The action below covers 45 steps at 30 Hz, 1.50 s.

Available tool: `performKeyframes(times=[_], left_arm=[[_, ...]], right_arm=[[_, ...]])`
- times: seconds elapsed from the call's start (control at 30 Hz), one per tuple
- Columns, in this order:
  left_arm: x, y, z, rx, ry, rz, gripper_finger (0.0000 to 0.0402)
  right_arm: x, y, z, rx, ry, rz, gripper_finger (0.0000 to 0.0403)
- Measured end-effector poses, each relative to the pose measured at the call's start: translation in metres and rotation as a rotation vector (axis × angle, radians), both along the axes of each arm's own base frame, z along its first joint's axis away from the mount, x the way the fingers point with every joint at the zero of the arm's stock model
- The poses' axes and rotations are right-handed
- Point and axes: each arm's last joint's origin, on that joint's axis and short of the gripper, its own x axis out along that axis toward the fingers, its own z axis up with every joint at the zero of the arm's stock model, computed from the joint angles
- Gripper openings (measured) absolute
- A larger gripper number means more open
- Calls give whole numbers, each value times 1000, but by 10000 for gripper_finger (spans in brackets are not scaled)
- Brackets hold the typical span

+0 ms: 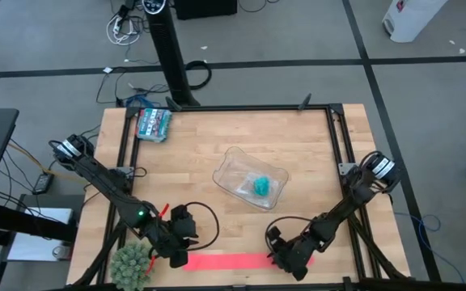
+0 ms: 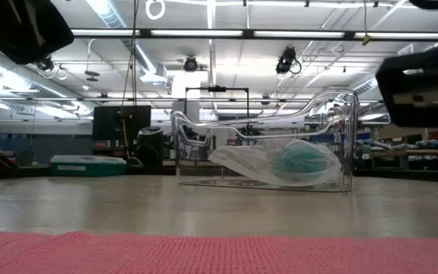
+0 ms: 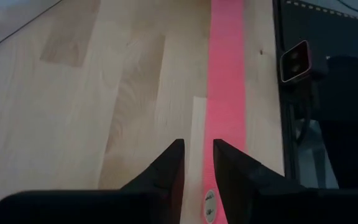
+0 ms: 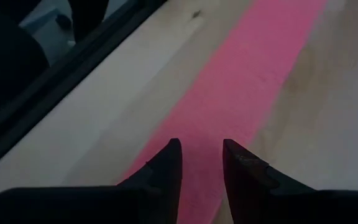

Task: Roll bandage
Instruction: Roll the pink bandage

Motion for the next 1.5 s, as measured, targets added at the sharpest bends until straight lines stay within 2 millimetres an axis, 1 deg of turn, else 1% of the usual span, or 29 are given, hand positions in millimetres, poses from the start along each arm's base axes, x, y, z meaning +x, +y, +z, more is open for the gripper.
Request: performKeyframes(times=[0.17,0.27,0.37,0.47,0.6,0.83,1.03,1.23,1.33,1.4,1.5], left_arm=[[0,0,0,-2,-1,-2,92],[0,0,0,0,2,-2,92],[1,1,0,-1,1,3,92],[3,2,0,-11,-2,15,92],[6,3,2,-29,-21,23,92],[8,6,2,-8,-24,16,92],[10,9,2,11,-25,10,92],[10,9,1,12,-22,-1,92],[15,4,-8,9,2,-43,92],[21,-1,-20,-7,33,-77,92],[34,-8,-39,-33,71,-116,92]], right_arm=[[-2,-2,-8,-38,62,-43,106],[-6,-9,-4,-73,96,-77,106],[-9,-15,4,-105,101,-94,106],[-13,-27,10,-170,140,-143,106],[-16,-42,11,-214,229,-244,106],[-19,-50,15,-253,259,-272,106],[-30,-71,32,-351,308,-335,106],[-36,-79,59,-280,255,-385,106],[-37,-81,71,-231,214,-403,106],[-37,-81,75,-201,191,-409,106],[-32,-75,78,-143,143,-393,106]])
